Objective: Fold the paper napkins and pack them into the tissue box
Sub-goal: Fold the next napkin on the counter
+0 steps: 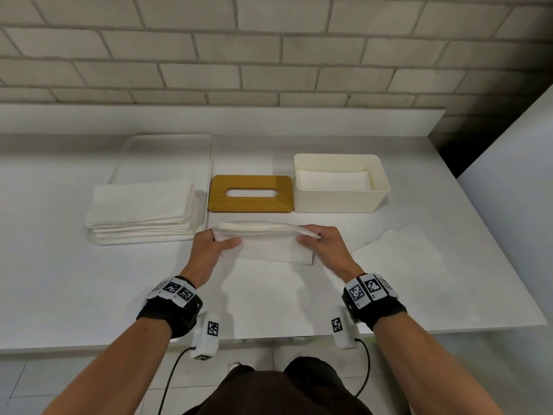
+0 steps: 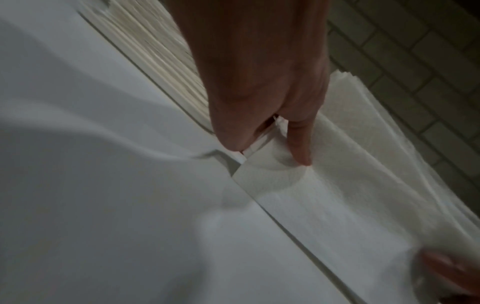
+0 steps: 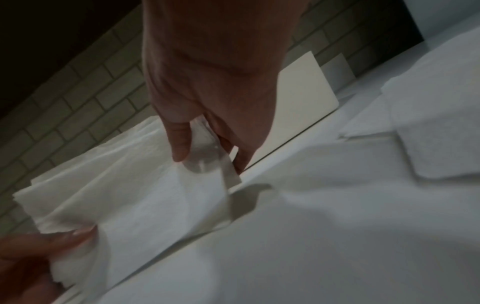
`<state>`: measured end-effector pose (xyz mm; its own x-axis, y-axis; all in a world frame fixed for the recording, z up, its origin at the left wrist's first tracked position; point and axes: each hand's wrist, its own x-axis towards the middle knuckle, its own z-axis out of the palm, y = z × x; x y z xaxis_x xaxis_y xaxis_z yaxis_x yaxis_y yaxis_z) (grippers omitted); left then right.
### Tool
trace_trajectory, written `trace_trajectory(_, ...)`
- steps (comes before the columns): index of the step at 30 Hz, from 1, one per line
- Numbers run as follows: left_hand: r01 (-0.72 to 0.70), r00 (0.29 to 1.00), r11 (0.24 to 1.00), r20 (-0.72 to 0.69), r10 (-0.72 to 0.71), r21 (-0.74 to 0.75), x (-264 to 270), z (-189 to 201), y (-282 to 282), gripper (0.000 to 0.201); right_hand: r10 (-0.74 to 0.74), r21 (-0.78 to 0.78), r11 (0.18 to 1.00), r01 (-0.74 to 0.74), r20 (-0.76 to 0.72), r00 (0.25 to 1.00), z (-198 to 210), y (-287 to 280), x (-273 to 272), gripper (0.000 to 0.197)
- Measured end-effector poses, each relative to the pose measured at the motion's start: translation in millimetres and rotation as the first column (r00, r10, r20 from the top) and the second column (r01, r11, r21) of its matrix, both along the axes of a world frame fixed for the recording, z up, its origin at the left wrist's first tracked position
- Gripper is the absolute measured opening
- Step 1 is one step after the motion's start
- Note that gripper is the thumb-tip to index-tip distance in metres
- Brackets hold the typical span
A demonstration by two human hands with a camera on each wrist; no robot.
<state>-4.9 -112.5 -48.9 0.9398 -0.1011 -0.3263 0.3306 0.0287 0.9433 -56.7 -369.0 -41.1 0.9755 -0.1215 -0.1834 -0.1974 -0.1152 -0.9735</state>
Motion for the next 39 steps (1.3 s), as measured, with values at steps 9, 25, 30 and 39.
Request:
trace_trajectory(9, 0.029, 0.998, 0.999, 0.063, -0.031, 0.039, -12, -8, 7, 0.033, 0.086, -0.04, 0.995, -0.086, -0.004, 0.996, -6, -3, 2, 0.045)
trace_trajectory(25, -0.011, 0.992, 1.0, 0.126, 0.011, -0.004, -9, -4, -7, 0.061, 0.026, 0.06, 0.998, -0.025, -0.002, 1.0, -16, 4, 3, 0.03)
trace_trajectory(30, -0.02, 0.992, 1.0, 0.128, 0.021, -0.007, -6, -1, -12, 0.049, -0.041, 0.087, 0.995, 0.04, 0.002, 0.999, -10, 8, 7, 0.018)
trace_trajectory(39, -0.062, 0.99, 0.998, 0.127, 0.061, 0.004, -4, -6, -11, 0.046, -0.018, 0.091, 0.996, 0.017, 0.003, 1.0, -14, 10, 7, 0.021)
